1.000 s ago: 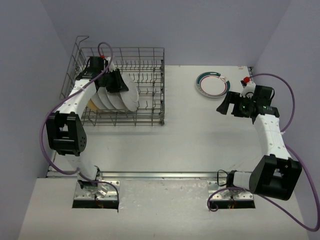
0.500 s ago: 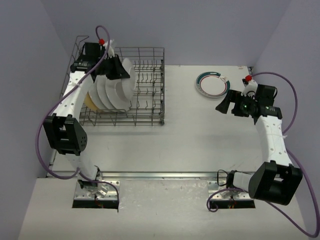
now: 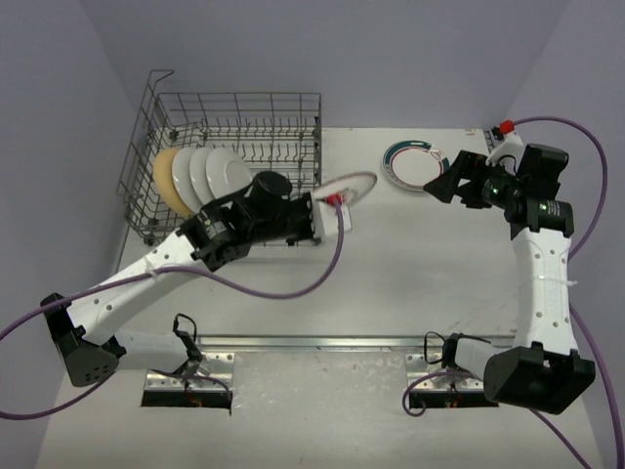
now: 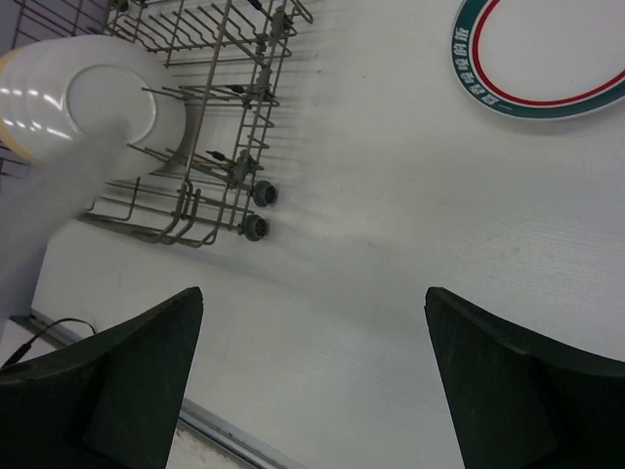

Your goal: Unload the plates from the dish rack

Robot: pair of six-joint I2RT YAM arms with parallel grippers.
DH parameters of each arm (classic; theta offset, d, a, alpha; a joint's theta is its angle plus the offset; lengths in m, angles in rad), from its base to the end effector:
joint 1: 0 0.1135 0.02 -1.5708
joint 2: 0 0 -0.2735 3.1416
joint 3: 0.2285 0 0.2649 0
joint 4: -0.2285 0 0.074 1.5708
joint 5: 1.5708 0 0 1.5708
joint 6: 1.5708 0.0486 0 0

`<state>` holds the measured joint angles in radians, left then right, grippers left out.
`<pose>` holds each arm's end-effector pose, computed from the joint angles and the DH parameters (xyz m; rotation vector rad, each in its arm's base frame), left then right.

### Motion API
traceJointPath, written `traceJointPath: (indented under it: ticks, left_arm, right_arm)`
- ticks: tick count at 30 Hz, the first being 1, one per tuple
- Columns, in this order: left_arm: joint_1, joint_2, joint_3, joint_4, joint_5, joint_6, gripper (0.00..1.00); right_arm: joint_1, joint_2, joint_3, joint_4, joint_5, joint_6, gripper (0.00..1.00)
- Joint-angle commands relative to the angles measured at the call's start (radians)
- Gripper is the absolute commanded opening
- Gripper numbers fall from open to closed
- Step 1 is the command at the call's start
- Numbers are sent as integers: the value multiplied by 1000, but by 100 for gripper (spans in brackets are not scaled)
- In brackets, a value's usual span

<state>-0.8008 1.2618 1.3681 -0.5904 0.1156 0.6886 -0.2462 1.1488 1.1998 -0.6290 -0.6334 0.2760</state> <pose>0.2015 -0.2159 0.4042 1.4459 1.4626 -0.1884 0.2566 -0.0348 0.3743 0.1792 2.0921 0.6942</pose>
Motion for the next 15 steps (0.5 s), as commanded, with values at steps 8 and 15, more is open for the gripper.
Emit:
traceJointPath:
  ticks: [8, 15]
  left_arm:
    - [-191, -138, -341, 255, -449, 610, 0]
    - [-245, -141, -387, 336, -450, 648, 0]
  right_arm:
    - [119, 49, -39, -111, -145, 51, 79]
    - [244, 148, -55, -95, -131, 62, 69]
